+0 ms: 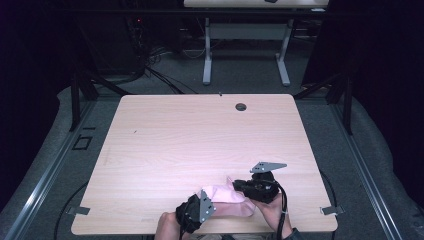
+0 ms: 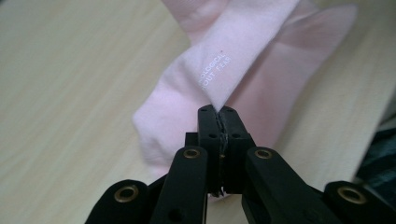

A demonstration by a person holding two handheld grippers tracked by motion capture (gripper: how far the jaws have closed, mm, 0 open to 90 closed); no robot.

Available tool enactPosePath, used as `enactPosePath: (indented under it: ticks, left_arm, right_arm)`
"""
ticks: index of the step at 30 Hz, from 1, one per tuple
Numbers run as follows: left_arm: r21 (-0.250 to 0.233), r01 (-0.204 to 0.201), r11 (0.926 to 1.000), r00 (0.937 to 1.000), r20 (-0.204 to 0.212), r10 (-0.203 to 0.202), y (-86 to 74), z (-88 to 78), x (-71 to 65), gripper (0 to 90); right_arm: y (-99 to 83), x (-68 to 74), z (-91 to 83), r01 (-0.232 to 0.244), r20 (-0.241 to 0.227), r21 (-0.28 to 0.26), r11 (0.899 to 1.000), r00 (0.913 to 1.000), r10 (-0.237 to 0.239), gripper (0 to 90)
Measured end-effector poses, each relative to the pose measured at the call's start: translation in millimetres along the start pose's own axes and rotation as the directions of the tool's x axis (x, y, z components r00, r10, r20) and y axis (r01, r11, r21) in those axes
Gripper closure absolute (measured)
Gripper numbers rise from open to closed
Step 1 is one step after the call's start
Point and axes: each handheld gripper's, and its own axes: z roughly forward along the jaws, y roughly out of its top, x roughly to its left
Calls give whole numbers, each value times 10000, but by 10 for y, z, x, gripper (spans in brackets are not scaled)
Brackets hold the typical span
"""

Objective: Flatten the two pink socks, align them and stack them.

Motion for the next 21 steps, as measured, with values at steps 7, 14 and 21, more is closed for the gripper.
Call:
enactPosePath:
  ticks: [7, 14, 21]
  left_arm:
    - [-236, 1234, 9921, 9846, 1280, -1194, -77, -8, 145, 536]
    - [183, 4145, 9099, 9007, 1345, -4130, -303, -83, 708, 442]
    - [970, 4550, 8852, 8614, 2039, -4651, -241, 184, 741, 602]
  right_arm:
    - [-160, -56, 19, -68, 310, 697, 9975, 9995, 46, 814]
    - [-190, -63, 38, -35, 350, 806, 9967, 9994, 7, 808]
    - [-193, 9, 26, 121, 420, 694, 9975, 9990, -151, 808]
